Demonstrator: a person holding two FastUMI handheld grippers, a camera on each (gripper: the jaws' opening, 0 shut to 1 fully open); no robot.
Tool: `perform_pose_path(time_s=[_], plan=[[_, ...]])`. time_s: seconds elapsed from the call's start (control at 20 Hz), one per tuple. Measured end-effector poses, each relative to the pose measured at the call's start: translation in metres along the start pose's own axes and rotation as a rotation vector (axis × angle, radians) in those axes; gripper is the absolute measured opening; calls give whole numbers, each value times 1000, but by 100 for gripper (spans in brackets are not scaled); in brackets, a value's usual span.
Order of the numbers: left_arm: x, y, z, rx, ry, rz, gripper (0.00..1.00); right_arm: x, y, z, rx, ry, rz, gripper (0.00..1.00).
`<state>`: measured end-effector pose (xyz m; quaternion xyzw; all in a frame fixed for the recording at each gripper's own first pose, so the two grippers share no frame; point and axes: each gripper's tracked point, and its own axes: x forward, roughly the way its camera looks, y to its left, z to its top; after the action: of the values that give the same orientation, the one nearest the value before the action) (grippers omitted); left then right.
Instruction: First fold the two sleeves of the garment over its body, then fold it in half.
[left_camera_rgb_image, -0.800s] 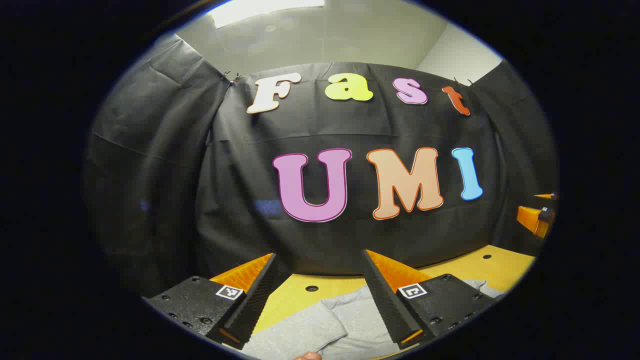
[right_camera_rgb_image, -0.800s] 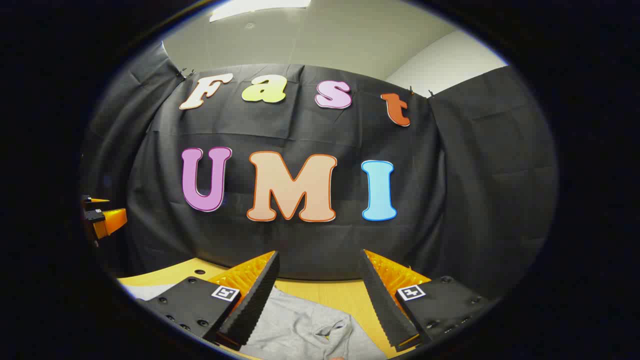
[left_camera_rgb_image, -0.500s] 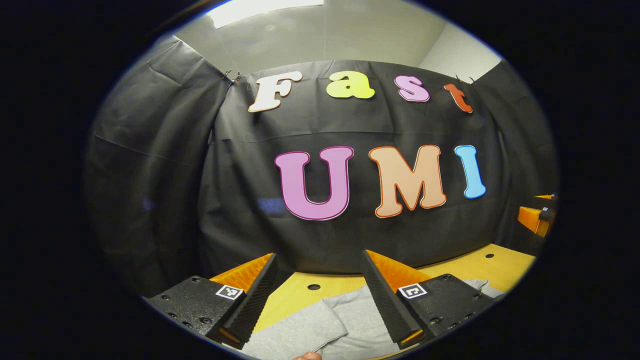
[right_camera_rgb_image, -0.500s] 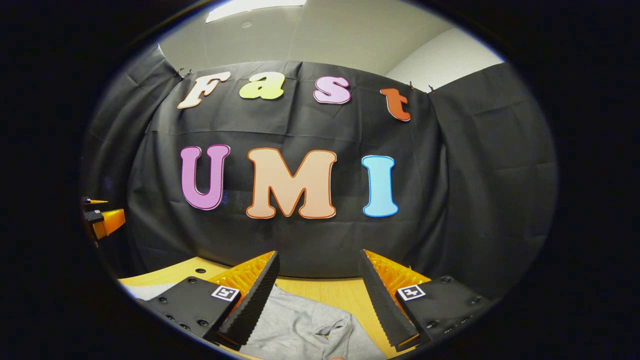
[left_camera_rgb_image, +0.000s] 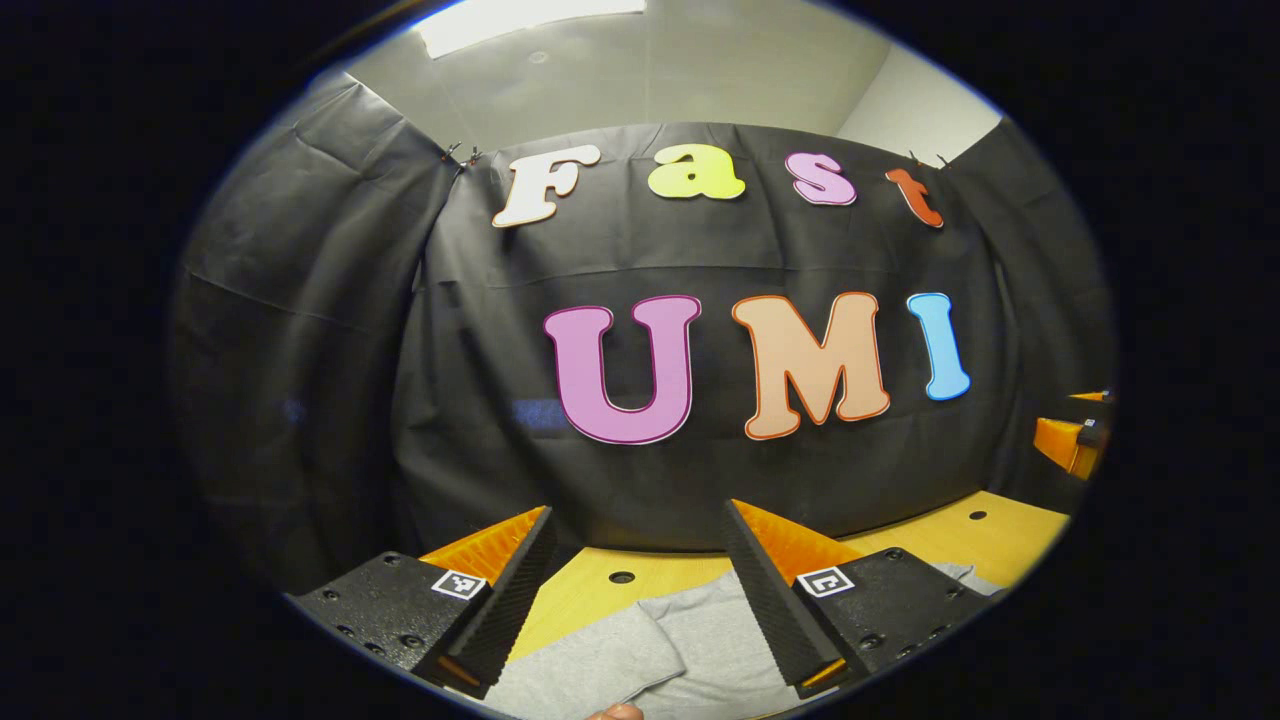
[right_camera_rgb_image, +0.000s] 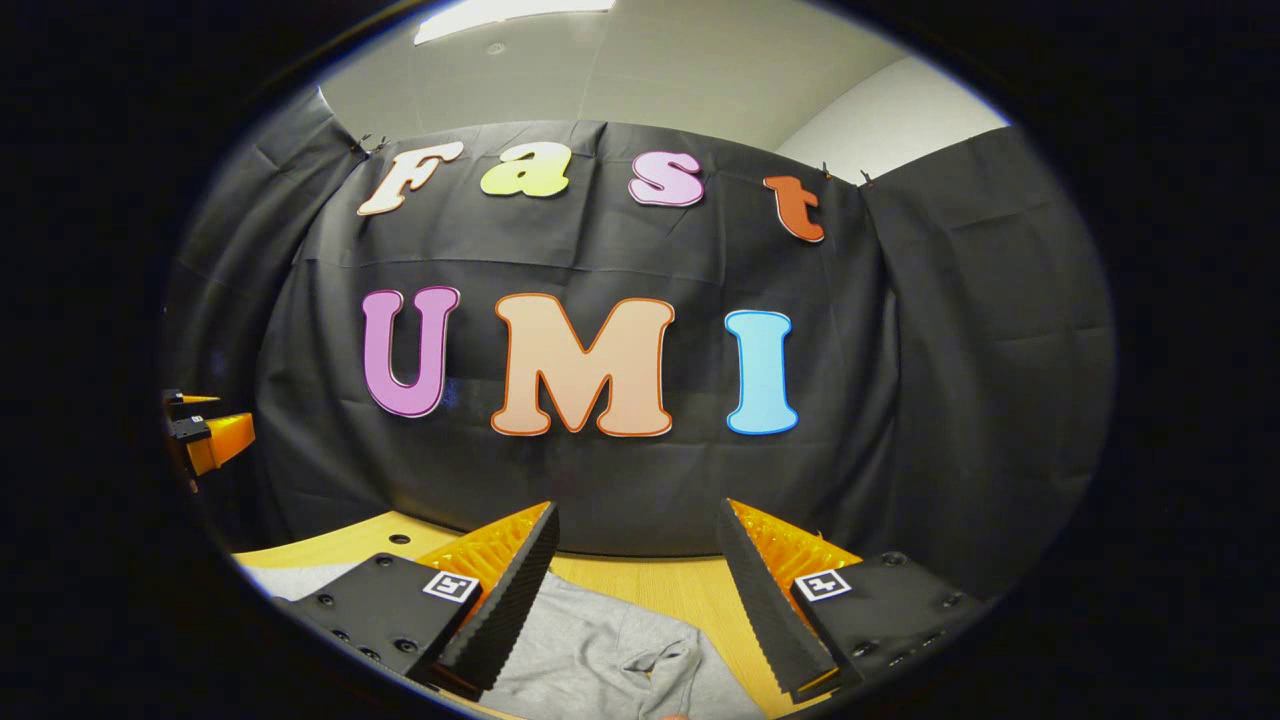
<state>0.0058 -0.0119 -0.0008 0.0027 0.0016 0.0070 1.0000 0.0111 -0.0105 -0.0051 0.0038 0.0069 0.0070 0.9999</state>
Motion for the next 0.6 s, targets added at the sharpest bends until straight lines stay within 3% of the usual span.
perform_pose_path(time_s=[0.6], plan=[[9, -2, -2, -7, -3, -3, 96, 2, -24, -12, -7, 29, -48, 99]])
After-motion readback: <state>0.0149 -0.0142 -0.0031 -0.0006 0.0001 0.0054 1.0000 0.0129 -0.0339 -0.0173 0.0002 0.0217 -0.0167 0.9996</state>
